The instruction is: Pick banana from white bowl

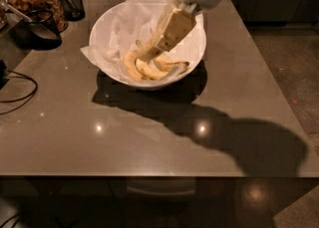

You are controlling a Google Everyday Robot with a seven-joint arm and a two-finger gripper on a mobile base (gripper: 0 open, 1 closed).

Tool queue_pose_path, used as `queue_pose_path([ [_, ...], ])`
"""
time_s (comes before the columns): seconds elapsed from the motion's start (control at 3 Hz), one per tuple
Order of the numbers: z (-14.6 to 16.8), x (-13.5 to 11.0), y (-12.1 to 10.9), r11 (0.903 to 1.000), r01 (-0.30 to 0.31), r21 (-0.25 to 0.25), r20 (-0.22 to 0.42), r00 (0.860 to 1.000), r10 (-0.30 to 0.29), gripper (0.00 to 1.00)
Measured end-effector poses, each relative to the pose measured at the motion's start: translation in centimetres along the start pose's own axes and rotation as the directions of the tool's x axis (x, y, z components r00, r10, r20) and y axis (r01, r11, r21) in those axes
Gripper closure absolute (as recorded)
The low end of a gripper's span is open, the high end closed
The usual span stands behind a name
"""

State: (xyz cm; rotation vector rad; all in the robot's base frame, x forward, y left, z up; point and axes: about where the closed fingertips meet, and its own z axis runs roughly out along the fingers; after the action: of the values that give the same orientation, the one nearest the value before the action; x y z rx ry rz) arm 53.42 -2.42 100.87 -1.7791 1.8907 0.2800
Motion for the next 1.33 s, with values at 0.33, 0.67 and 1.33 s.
queue_pose_path([
  [0.33, -0.1, -1.1, -0.1, 0.9999, 0.016, -0.006, 0.015, 1.0, -0.016, 1.0],
  [0.67, -1.1, -1.5, 1.4, 0.9999, -0.009, 0.005, 0.051, 0.999, 0.009, 1.0],
  [1.33, -4.1, 0.7, 5.8, 0.9922, -0.119, 0.038, 0.12, 0.986, 0.114, 1.0],
])
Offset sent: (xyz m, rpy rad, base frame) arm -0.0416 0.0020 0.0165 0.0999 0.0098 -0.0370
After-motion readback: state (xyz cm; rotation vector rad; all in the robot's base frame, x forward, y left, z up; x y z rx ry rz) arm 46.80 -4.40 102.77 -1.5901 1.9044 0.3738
